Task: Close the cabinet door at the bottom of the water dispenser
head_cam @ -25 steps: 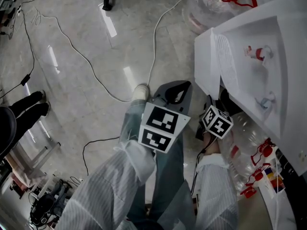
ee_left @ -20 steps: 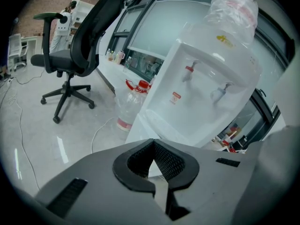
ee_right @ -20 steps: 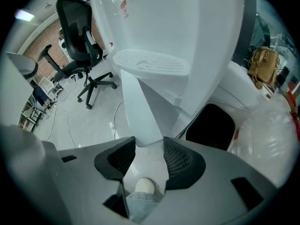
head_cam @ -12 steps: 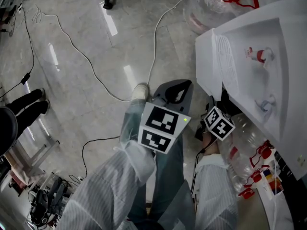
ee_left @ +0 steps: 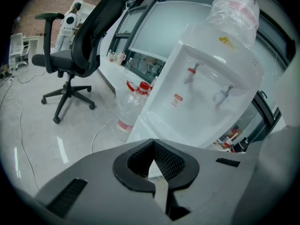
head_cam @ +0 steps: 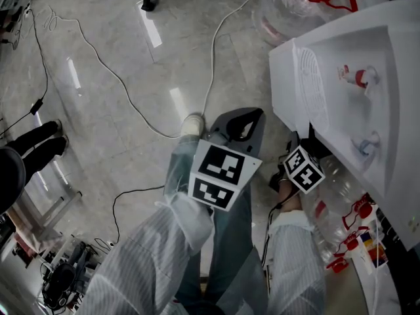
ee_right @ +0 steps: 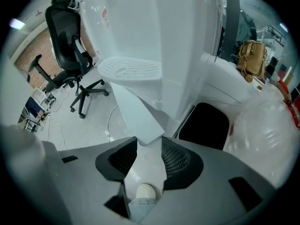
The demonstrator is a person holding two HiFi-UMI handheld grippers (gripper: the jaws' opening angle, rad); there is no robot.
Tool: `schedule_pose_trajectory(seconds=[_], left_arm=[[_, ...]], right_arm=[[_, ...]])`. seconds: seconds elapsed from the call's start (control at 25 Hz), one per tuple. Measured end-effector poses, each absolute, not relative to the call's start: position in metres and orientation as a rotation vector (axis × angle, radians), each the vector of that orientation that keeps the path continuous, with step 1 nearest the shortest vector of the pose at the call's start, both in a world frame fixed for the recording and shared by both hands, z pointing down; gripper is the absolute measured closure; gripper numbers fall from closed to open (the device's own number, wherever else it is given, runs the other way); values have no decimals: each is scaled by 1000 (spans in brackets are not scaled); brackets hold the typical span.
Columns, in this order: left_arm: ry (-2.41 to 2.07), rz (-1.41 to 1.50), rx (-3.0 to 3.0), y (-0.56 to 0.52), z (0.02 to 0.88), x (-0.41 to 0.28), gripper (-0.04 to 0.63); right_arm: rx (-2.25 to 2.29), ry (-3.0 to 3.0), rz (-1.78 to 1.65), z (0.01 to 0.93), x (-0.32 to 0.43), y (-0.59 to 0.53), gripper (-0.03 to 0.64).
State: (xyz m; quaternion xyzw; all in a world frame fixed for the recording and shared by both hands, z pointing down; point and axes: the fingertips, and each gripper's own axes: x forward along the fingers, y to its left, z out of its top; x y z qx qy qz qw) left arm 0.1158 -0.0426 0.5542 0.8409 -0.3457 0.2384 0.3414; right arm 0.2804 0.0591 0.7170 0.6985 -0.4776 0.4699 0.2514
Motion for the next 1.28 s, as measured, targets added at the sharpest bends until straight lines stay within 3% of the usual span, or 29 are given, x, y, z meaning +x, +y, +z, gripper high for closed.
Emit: schedule_pose_trajectory(seconds=[1.28], left_arm=[[-904,600,2166,-49,562,121,586]], right_arm=[[1901,-1268,1267,724,308,53,454]])
